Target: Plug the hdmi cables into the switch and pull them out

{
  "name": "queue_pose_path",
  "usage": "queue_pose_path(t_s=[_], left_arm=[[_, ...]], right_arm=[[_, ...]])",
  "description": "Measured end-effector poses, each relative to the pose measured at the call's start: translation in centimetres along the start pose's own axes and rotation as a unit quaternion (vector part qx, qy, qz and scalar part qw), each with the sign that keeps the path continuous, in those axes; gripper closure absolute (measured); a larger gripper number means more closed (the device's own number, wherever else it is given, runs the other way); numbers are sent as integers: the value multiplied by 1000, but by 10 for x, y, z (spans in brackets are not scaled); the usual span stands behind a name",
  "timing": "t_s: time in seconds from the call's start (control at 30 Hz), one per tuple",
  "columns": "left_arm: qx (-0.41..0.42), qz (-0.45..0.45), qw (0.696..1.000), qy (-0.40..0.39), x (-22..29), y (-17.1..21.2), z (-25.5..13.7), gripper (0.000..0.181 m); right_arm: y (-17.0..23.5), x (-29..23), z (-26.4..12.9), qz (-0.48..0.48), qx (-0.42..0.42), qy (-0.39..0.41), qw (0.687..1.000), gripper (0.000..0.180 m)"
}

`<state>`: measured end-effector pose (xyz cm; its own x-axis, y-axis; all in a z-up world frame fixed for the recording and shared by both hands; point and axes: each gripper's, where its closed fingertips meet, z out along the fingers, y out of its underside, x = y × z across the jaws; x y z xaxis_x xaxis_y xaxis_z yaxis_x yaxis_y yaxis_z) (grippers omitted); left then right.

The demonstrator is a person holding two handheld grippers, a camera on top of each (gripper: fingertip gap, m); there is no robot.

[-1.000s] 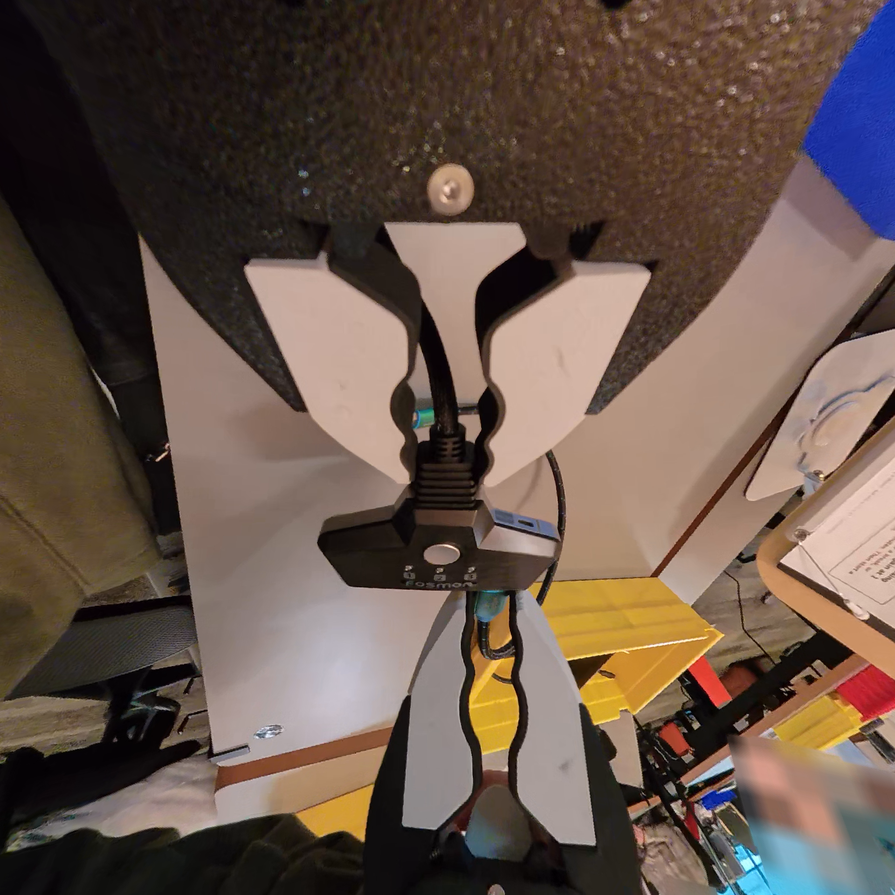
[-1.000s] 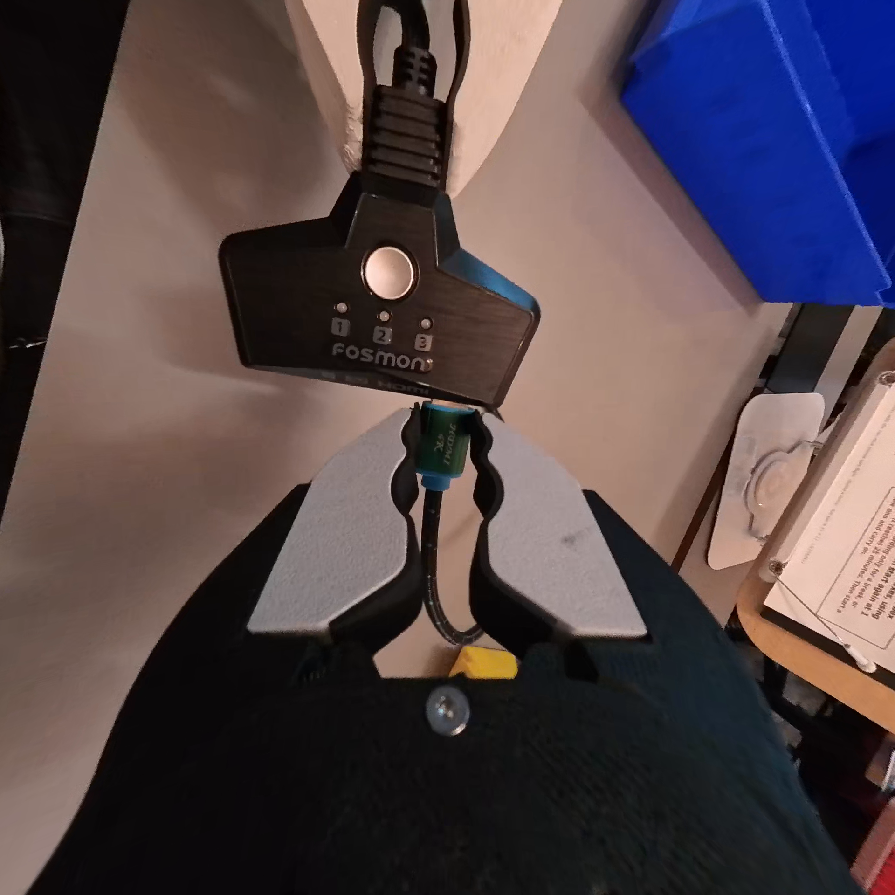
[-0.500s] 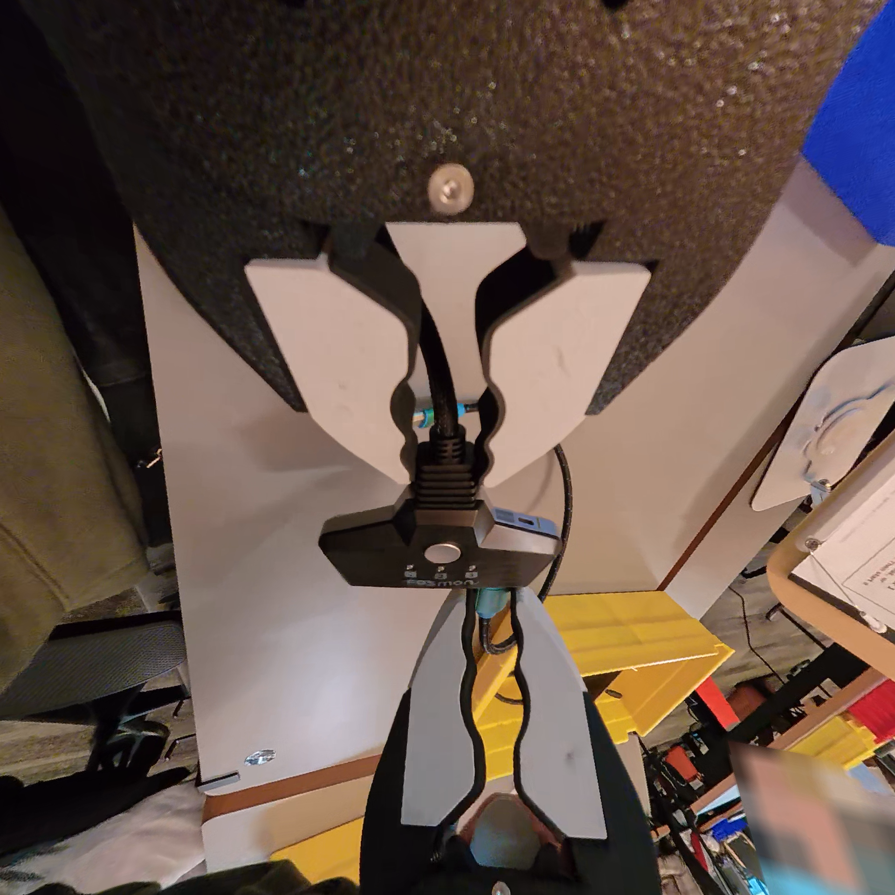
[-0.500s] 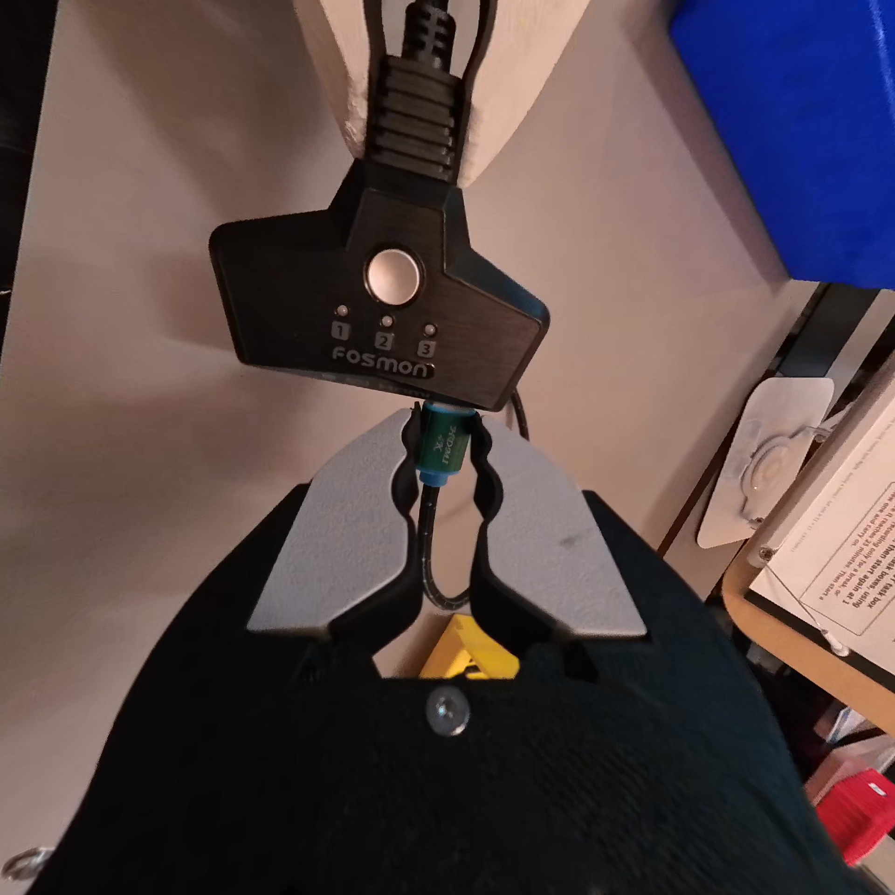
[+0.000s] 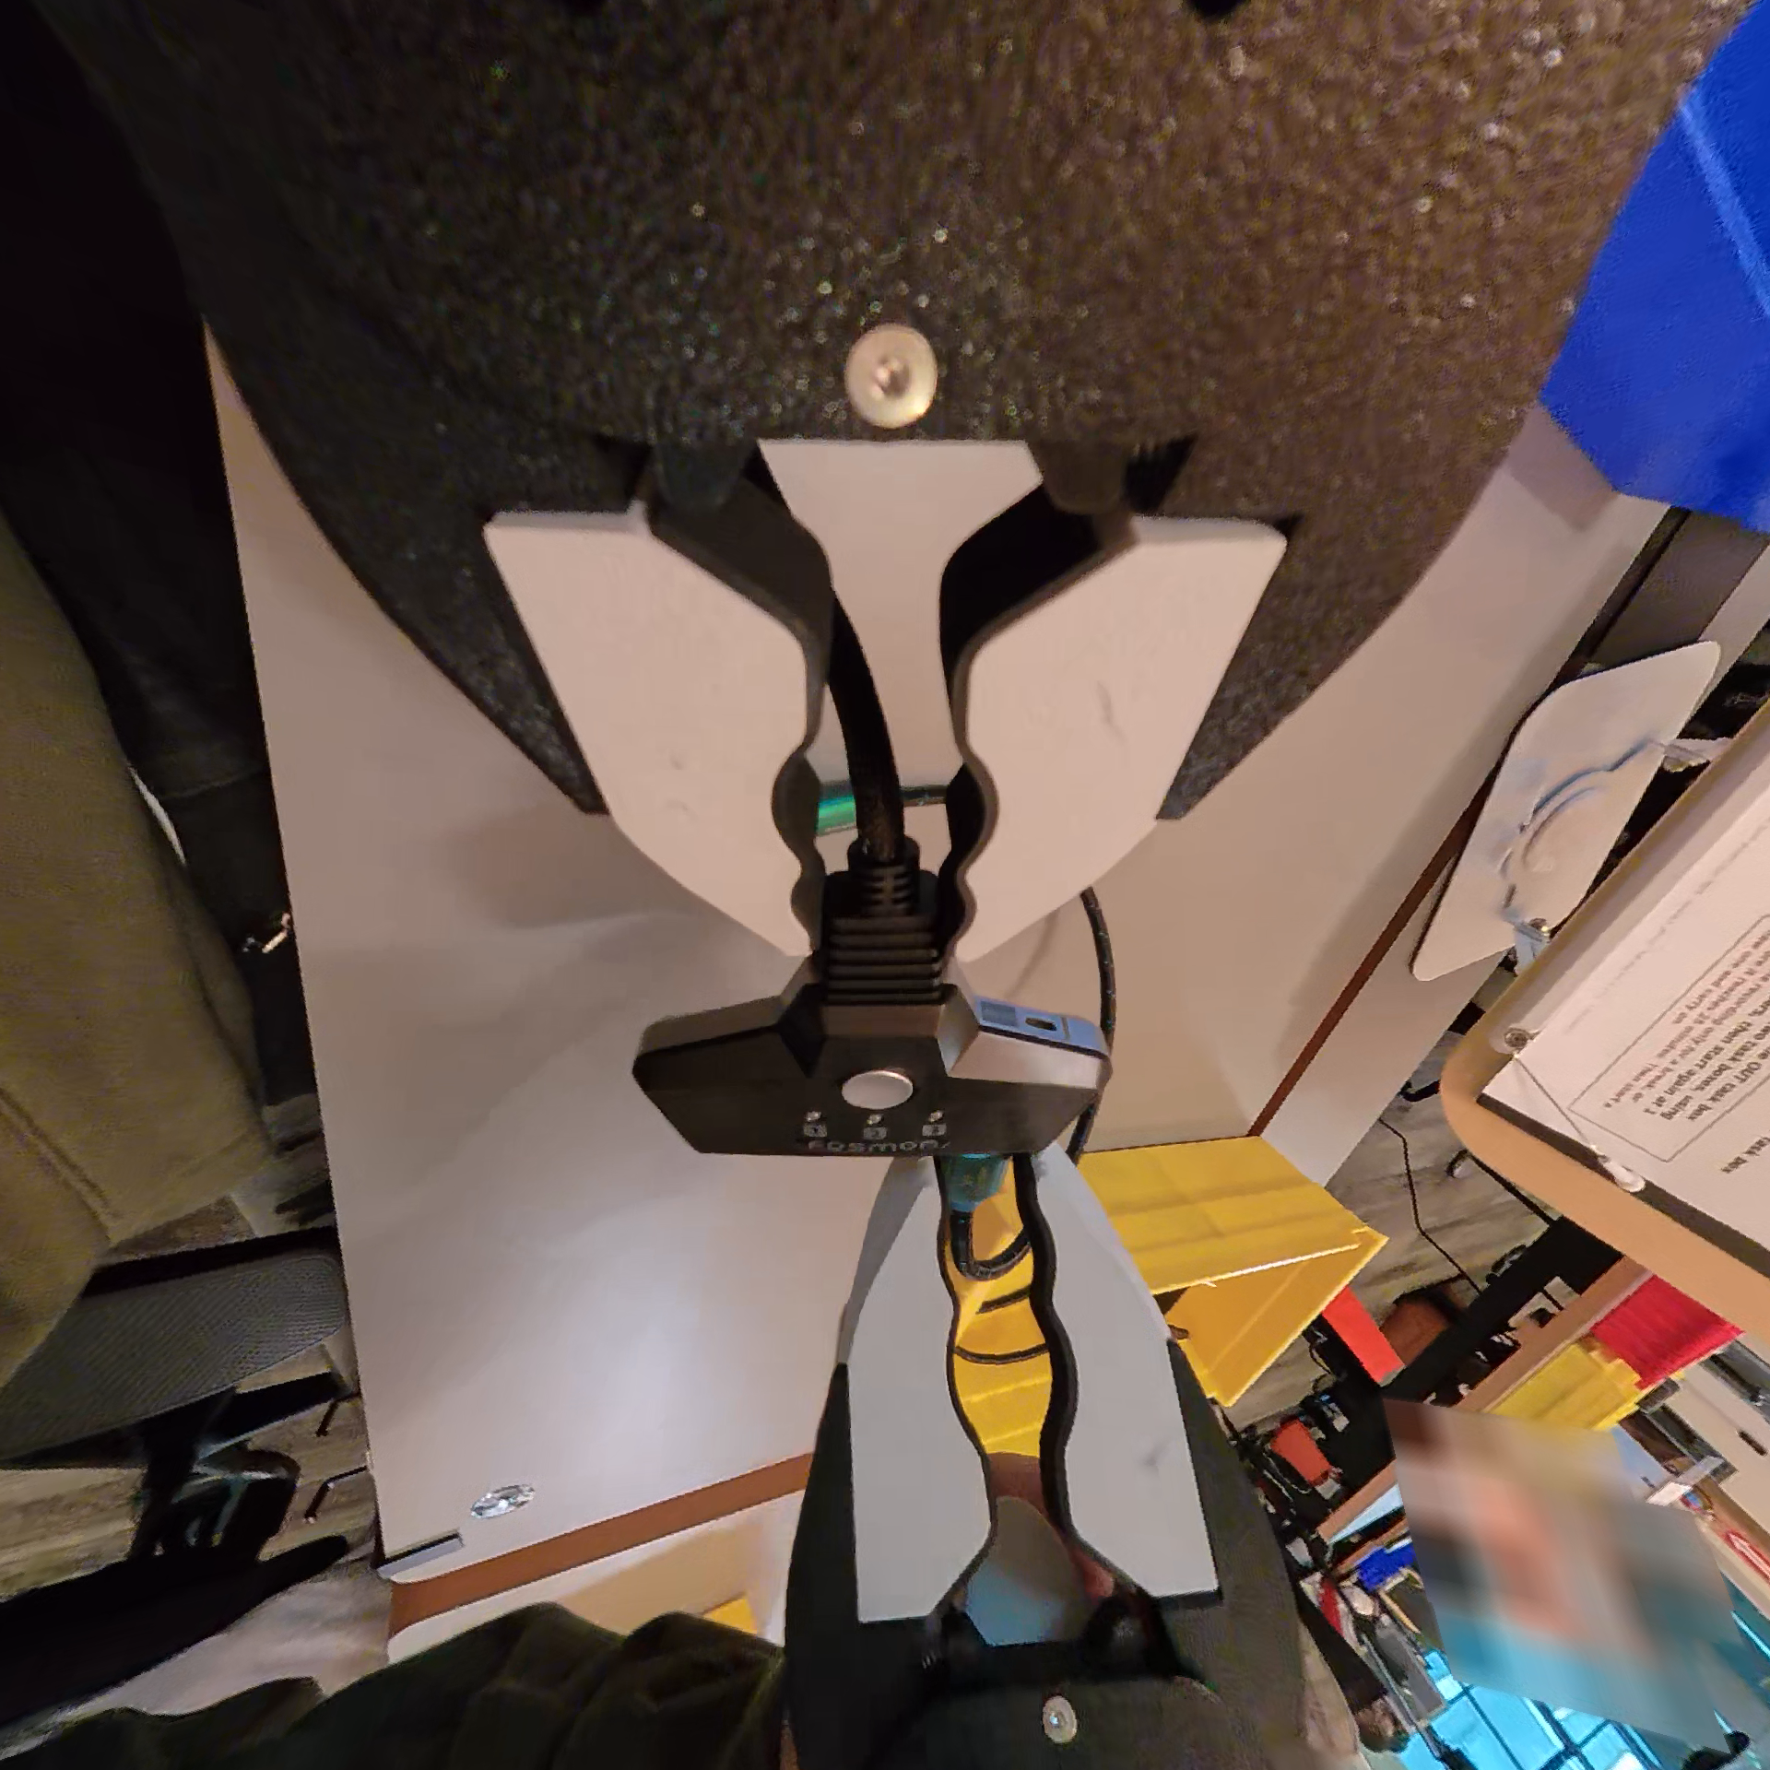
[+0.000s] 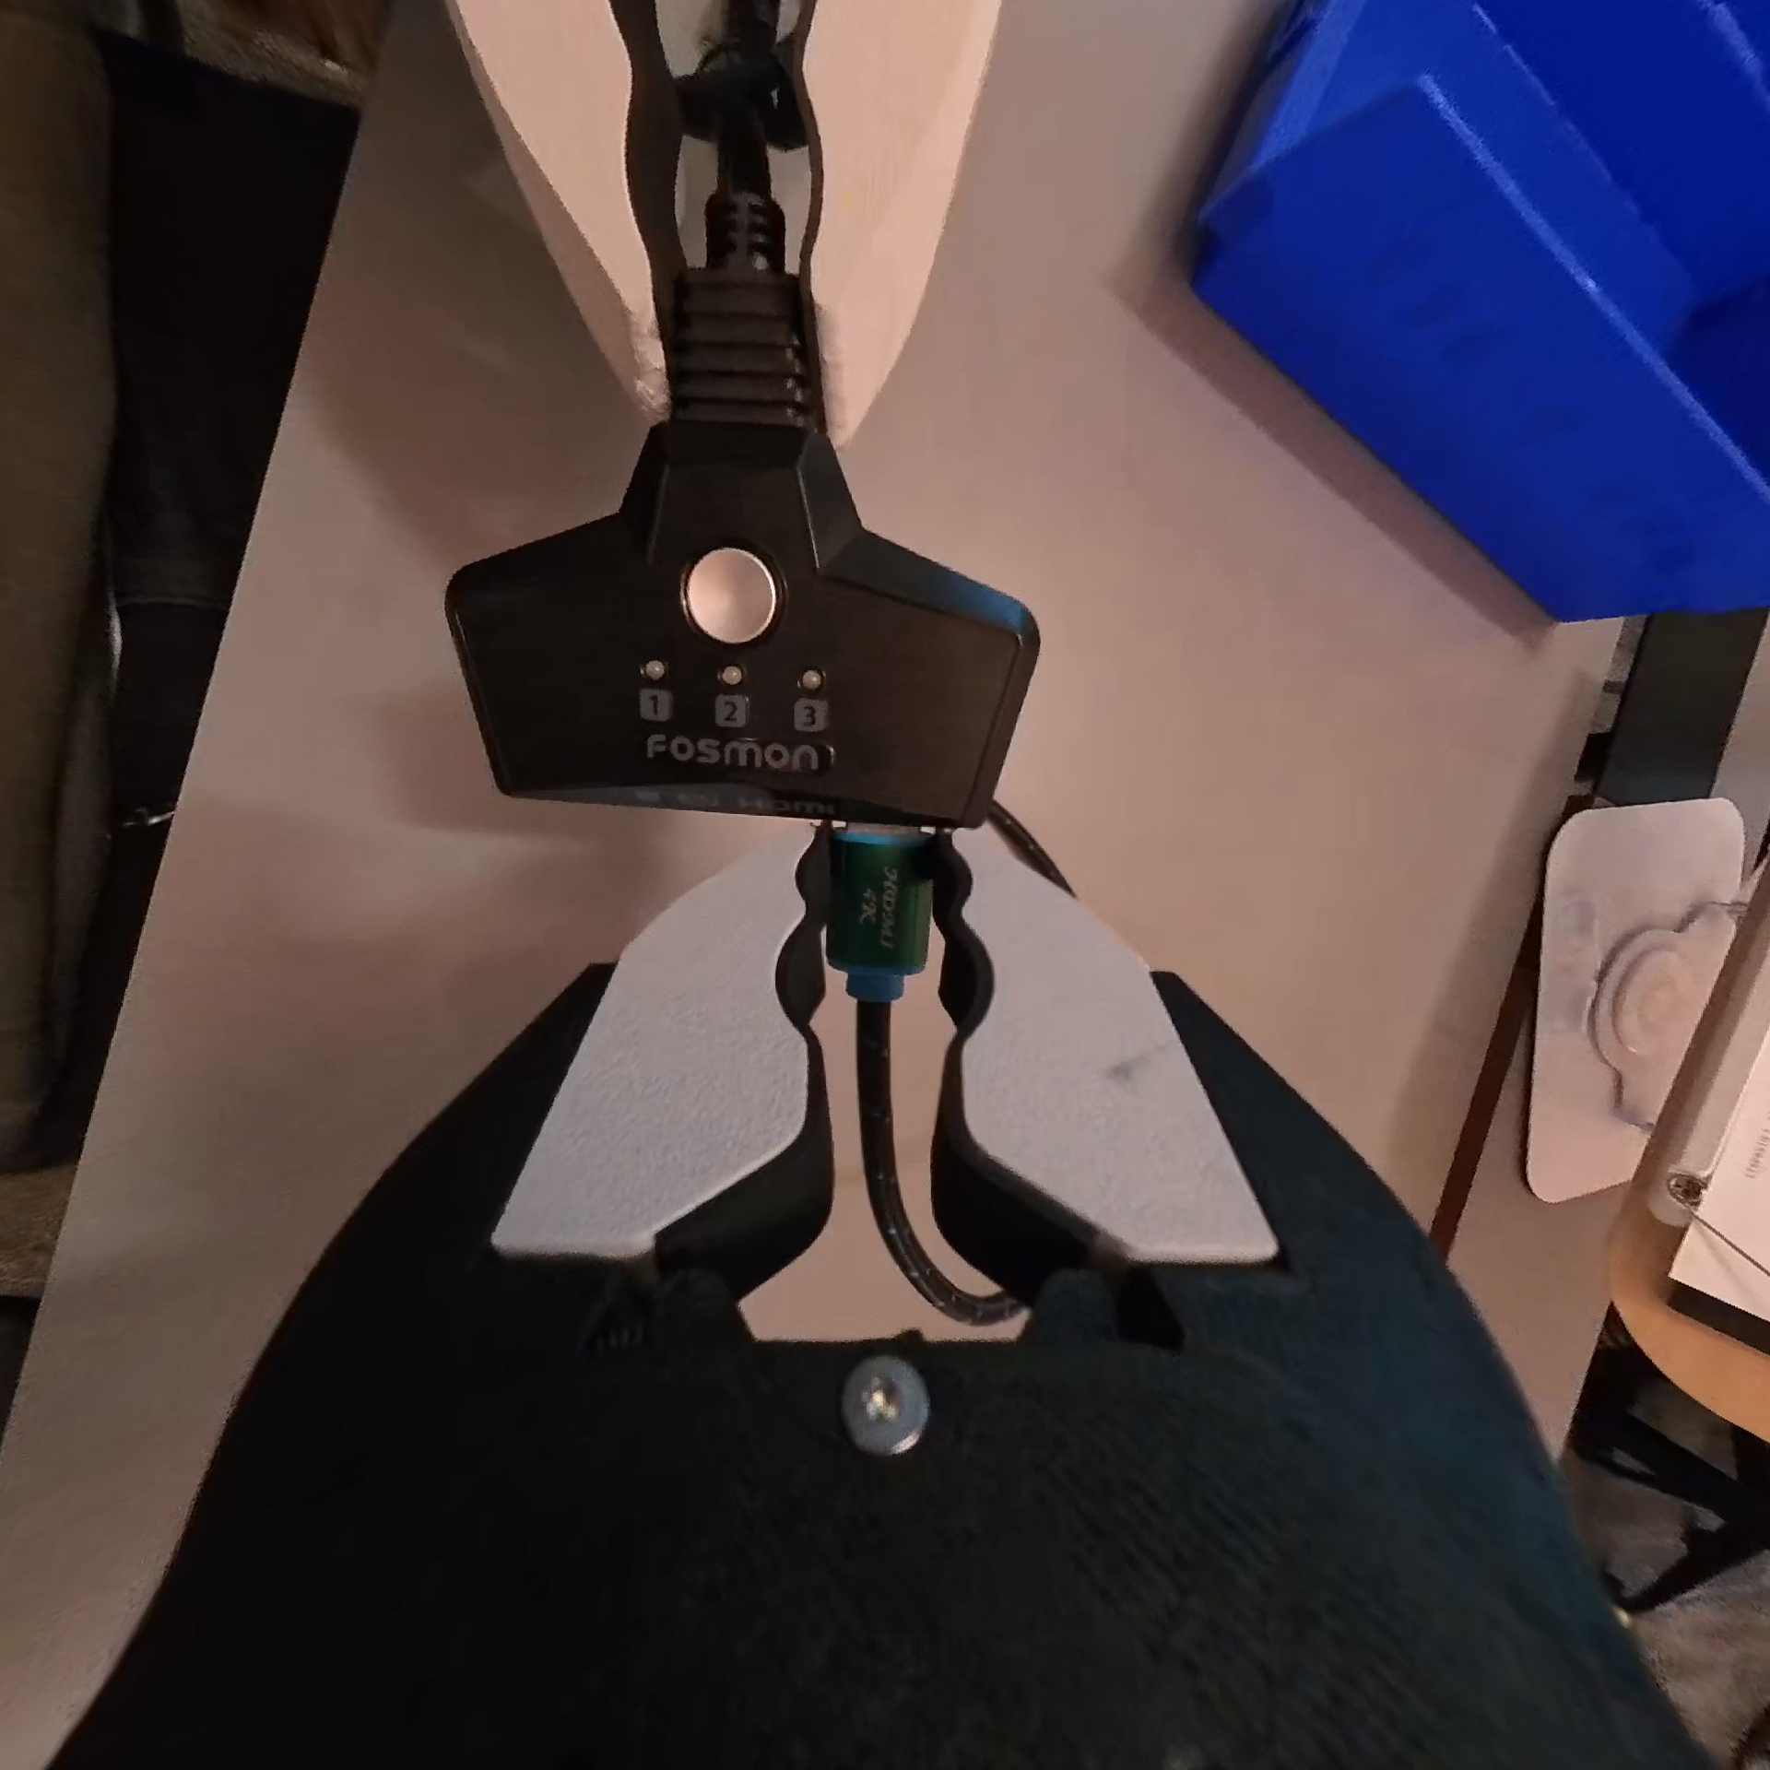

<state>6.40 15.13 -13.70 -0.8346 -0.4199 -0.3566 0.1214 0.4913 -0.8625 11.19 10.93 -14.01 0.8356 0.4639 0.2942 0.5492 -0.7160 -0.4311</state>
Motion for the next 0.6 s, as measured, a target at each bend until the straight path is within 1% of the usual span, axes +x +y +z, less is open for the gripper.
queue_pose_path(t_s=[0.07,0.13,0.2,0.23,0.27,0.3,0.33,0.37,0.4,0.43,0.47,0.5,0.53,0.57,0.6], left_arm=[[-12,7,1000,-1,1,3,3,159],[-22,4,1000,-5,1,6,10,159],[-27,7,999,-16,-2,8,11,159],[-24,7,999,-25,-5,6,4,159],[-3,0,999,-45,-14,0,-12,159],[21,-15,997,-66,-25,-7,-31,159],[39,-25,995,-83,-34,-13,-47,159],[55,-32,993,-99,-41,-17,-57,159],[68,-38,991,-107,-45,-20,-62,159],[70,-39,991,-107,-45,-20,-65,159],[63,-36,991,-109,-44,-17,-66,159],[54,-34,992,-111,-43,-15,-66,159],[48,-30,993,-107,-41,-13,-67,159],[48,-26,993,-104,-39,-13,-68,159],[49,-28,993,-103,-40,-12,-70,159]], right_arm=[[7,-1,4,-17,-37,3,999,159],[17,1,7,-36,-91,6,995,159],[19,2,8,-50,-112,19,992,159],[49,13,1,-63,-212,46,974,160],[97,34,-13,-102,-333,86,933,158],[104,32,-10,-81,-284,82,952,159],[81,21,-8,-16,-174,56,983,160],[67,21,-19,1,-140,54,989,160],[60,32,-33,-12,-134,85,987,160],[52,44,-47,12,-117,108,987,160],[45,51,-59,42,-90,113,989,160],[38,62,-75,63,-56,137,987,160],[37,70,-91,93,-32,154,983,160],[40,72,-105,131,-21,149,980,160],[45,78,-121,164,-4,168,972,160]])
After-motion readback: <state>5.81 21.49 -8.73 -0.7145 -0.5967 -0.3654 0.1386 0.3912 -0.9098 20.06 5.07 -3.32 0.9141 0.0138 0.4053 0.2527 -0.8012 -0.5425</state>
